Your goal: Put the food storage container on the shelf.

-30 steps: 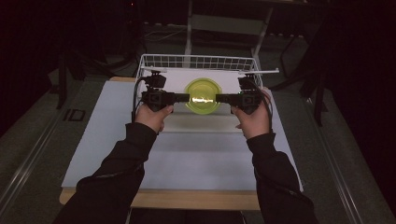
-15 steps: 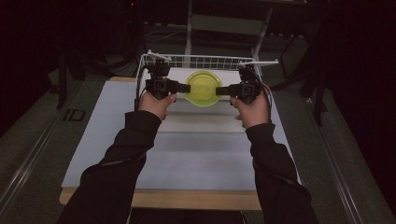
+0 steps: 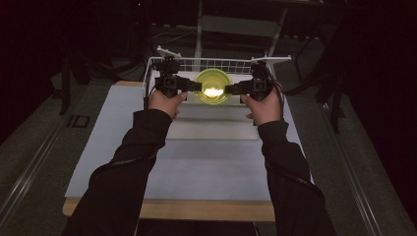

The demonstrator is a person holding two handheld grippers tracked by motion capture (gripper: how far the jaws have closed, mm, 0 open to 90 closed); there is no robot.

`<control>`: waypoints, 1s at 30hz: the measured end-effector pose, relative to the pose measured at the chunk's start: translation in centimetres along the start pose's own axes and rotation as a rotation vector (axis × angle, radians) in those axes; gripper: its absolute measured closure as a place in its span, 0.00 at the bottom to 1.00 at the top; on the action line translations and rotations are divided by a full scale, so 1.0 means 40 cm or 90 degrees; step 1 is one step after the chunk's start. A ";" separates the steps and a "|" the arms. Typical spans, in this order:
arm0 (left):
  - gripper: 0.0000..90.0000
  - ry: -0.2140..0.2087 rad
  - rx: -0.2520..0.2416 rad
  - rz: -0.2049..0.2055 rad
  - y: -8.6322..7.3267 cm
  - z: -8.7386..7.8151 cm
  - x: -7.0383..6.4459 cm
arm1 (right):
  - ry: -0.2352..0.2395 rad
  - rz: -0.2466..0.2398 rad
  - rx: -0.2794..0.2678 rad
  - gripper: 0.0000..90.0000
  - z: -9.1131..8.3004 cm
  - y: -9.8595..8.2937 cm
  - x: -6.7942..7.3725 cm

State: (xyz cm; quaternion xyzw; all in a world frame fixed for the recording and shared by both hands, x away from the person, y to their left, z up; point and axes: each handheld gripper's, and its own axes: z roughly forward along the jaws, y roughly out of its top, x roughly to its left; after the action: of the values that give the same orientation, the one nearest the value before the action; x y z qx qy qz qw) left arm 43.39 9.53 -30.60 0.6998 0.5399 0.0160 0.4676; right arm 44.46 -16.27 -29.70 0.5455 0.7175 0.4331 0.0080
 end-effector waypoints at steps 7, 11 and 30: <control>0.63 0.015 -0.012 0.002 0.002 0.011 0.012 | -0.014 -0.014 -0.017 0.62 0.018 0.014 0.001; 0.56 0.016 -0.024 0.010 0.003 0.001 0.013 | -0.019 -0.033 -0.021 0.56 0.023 0.015 0.004; 0.52 -0.029 -0.056 0.069 -0.098 -0.094 0.017 | -0.029 -0.124 -0.070 0.49 -0.048 -0.058 0.038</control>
State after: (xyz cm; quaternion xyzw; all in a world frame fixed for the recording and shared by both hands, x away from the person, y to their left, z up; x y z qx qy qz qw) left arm 38.77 12.36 -31.44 0.7069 0.4890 0.0494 0.5086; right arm 41.10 -16.31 -29.25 0.4812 0.7421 0.4565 0.0962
